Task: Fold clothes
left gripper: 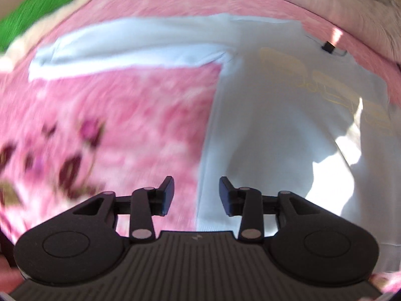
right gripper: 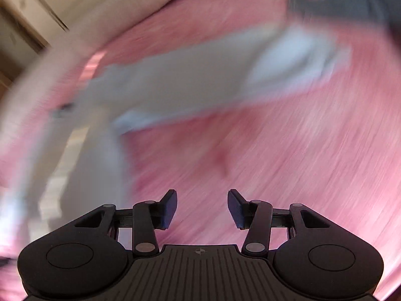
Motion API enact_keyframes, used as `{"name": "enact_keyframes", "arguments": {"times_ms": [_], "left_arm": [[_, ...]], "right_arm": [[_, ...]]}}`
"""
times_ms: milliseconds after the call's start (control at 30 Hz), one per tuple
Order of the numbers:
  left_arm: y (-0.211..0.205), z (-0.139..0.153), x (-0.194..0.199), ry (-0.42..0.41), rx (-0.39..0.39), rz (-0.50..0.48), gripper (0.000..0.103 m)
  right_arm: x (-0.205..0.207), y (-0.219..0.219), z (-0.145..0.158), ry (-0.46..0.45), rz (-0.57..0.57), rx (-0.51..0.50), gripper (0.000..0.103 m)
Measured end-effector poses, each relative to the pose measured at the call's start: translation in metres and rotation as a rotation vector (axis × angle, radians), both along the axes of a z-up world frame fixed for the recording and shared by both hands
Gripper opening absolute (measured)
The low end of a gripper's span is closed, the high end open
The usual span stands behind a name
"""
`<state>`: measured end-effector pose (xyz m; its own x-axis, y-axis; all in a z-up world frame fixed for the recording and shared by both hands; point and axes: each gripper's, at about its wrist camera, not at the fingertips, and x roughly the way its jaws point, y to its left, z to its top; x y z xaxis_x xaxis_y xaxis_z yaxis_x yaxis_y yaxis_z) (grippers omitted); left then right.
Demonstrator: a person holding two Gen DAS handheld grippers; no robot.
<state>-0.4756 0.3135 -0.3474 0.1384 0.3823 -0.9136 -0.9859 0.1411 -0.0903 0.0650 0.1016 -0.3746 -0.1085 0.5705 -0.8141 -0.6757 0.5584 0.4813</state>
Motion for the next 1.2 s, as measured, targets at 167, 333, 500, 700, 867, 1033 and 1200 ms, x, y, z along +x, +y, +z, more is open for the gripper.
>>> {"name": "enact_keyframes", "arguments": {"times_ms": [167, 333, 500, 700, 867, 1033, 1200], "left_arm": [[-0.014, -0.014, -0.028, -0.131, -0.091, 0.117, 0.040], [-0.016, -0.035, -0.024, -0.252, -0.158, 0.074, 0.036], [-0.019, -0.030, -0.029, -0.213, -0.139, -0.089, 0.002], [-0.021, -0.027, -0.029, -0.069, -0.123, -0.296, 0.012], [-0.009, 0.012, -0.014, 0.013, 0.019, -0.361, 0.016], [0.011, 0.006, 0.032, 0.001, 0.049, -0.449, 0.023], [0.003, -0.025, 0.061, 0.077, 0.003, -0.441, 0.031]], "right_arm": [[-0.059, -0.044, -0.028, 0.304, -0.072, 0.009, 0.049], [-0.074, -0.055, -0.035, 0.336, -0.200, 0.015, 0.045], [-0.101, -0.032, 0.002, 0.069, -0.020, -0.004, 0.005], [-0.152, -0.029, 0.004, -0.208, 0.124, -0.197, 0.010], [-0.164, -0.007, 0.037, -0.361, 0.043, -0.271, 0.029], [-0.178, 0.025, 0.043, -0.472, 0.073, -0.194, 0.040], [-0.186, 0.049, -0.012, -0.427, 0.113, -0.260, 0.040]]}}
